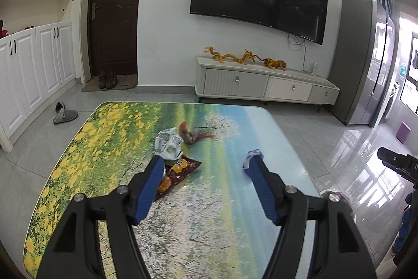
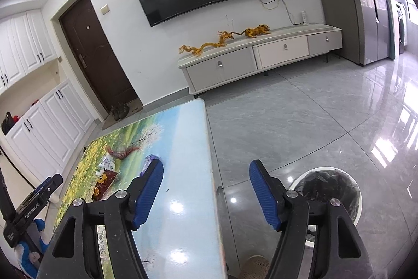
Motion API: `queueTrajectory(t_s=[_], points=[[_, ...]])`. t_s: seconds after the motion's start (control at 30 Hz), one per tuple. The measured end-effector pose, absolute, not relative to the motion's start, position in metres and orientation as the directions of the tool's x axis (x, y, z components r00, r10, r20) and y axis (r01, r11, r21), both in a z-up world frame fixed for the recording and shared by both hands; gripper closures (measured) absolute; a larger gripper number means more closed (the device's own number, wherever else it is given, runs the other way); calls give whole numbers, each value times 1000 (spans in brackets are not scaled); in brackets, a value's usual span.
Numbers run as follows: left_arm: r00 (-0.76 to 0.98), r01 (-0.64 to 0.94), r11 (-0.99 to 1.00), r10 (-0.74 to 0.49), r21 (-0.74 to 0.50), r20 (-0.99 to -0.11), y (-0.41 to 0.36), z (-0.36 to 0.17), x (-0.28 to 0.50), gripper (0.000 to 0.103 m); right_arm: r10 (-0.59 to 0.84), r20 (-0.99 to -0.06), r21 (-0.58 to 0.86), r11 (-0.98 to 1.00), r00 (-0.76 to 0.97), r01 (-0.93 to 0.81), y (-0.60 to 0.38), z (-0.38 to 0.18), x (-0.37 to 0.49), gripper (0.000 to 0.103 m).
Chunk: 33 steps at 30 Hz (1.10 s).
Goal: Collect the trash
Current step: 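Move both open tools back over the table, then grasp the brown chip bag with the left tool while the right tool grasps the purple-clear bag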
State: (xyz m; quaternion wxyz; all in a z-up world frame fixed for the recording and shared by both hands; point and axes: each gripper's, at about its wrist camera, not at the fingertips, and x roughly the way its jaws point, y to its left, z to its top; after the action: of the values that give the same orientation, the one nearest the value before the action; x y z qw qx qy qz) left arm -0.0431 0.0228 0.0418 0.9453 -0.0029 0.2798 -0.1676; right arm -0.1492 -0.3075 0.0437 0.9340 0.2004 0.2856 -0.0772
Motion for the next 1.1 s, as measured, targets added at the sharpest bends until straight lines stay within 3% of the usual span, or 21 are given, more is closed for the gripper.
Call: queueTrajectory(t_s=[0.67,1.1], points=[[742,241,961,-271,-134,-613,63,-1,-1,37,57,-640,298,938,766,180,-259,16,-83,35],[668,265,937,-348,-227,-658,80,-32,39,37,146,-689,307,946,710,104,-241,-18,-35,34]])
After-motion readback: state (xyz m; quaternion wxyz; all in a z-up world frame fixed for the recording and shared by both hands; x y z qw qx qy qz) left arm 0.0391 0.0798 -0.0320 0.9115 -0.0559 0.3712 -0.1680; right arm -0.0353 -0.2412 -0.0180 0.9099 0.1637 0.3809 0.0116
